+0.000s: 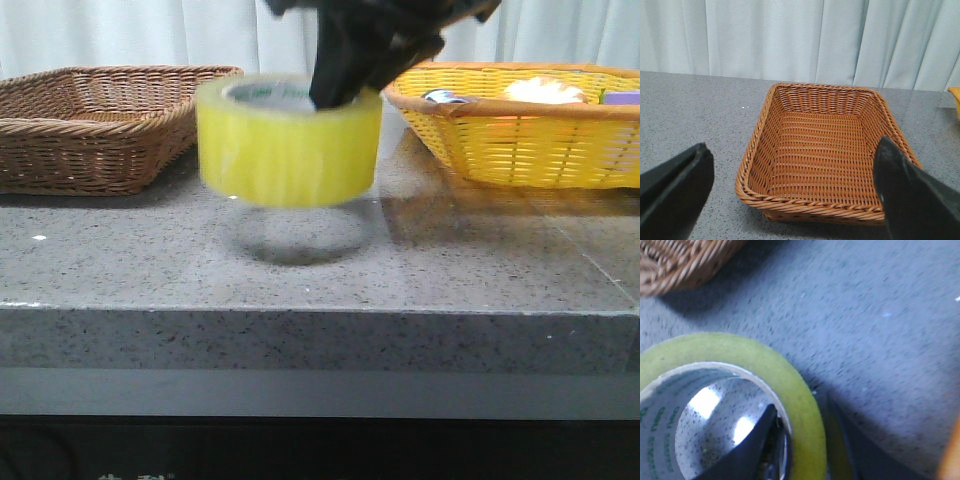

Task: Transfer tape with both arms
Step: 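Lift the tape roll out and set it on the table between baskets, then release the tape roll and withdraw the right gripper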

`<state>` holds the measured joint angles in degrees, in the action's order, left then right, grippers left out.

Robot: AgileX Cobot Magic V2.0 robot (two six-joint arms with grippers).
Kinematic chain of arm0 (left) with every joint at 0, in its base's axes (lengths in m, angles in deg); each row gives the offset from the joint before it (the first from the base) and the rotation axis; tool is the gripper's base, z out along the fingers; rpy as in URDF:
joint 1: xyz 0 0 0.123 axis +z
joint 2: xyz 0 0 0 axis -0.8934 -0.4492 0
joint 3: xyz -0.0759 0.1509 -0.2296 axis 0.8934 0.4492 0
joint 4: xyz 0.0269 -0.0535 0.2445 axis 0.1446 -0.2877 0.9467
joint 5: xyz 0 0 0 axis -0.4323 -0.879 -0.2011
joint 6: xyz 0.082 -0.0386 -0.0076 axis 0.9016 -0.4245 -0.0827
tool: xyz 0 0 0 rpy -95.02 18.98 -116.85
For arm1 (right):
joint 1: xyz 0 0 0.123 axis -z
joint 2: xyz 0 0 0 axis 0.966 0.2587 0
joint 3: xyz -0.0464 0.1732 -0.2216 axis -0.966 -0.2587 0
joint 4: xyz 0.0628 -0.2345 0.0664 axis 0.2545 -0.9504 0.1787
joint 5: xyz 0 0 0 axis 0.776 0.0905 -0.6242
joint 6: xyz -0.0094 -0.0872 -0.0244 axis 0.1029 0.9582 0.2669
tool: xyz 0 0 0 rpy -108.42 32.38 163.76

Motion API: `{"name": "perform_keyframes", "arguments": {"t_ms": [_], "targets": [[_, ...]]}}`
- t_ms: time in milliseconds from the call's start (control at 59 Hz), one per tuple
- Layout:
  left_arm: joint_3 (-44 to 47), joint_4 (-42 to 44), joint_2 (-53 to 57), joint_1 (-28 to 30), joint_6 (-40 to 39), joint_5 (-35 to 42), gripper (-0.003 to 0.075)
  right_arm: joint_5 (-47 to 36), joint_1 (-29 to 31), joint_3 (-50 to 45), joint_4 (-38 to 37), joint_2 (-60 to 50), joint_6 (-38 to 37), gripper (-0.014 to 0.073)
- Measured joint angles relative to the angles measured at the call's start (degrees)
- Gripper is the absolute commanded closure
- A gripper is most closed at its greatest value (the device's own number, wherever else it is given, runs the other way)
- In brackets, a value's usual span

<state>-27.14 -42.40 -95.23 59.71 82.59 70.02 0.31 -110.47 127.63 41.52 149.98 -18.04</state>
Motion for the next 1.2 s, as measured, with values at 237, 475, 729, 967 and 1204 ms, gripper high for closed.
{"name": "perform_keyframes", "arguments": {"t_ms": [237,475,729,967,1204], "targets": [[0.0,0.0,0.0,0.0,0.0,0.0,0.0083,-1.2,-0.8,-1.6,0.0,2.6,0.0,0.0485],[0.0,0.0,0.0,0.0,0.0,0.0,0.0083,-1.9,-0.8,-1.6,0.1,2.8,0.0,0.03],[0.0,0.0,0.0,0.0,0.0,0.0,0.0083,-3.7,-0.8,-1.6,0.2,1.4,0.0,0.03],[0.0,0.0,0.0,0.0,0.0,-0.1,0.0083,-6.7,0.1,-1.6,0.3,-5.7,0.0,0.0486],[0.0,0.0,0.0,0.0,0.0,-0.1,0.0083,-7.5,5.4,-1.6,0.3,-11.5,0.0,0.0664]]}}
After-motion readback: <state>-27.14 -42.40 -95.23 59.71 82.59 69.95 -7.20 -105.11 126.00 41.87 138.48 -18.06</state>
